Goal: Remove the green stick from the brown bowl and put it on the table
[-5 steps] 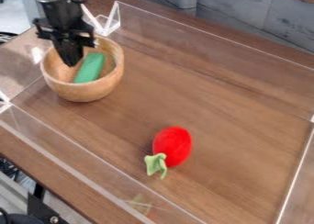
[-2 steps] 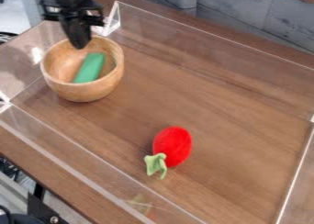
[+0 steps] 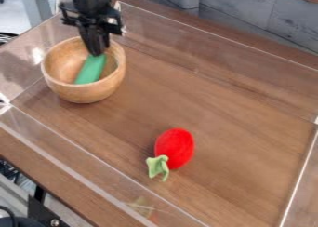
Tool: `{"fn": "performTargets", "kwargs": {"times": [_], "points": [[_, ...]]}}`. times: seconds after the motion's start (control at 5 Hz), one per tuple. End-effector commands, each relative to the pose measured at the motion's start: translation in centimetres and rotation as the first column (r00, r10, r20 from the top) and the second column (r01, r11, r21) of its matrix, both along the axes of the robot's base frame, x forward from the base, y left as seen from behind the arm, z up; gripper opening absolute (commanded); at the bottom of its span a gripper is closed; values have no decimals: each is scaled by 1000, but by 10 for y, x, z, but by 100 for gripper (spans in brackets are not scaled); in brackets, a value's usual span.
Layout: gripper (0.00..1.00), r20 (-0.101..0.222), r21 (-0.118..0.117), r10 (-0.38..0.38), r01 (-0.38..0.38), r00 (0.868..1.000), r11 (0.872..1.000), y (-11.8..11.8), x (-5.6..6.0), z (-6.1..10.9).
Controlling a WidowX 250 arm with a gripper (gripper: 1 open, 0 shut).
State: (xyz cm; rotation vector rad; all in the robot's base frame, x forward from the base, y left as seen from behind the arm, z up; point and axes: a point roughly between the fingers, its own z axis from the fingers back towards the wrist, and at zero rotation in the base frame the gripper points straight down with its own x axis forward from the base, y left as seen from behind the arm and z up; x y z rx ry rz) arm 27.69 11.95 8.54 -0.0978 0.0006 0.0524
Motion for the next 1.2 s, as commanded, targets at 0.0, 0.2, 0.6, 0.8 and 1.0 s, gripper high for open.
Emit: {"fn": "performTargets", "kwargs": {"times": [0.0,0.2,0.6,0.8,1.0], "points": [[0,73,43,17,-20,997,999,15,-5,20],[0,69,45,38,-42,997,998,28,-12,18],[0,63,39,161,-164,985,986,29,-18,5],[0,65,39,161,-164,985,986,30,-25,12],[0,70,35,161,-164,984,986,30,-30,21]]}}
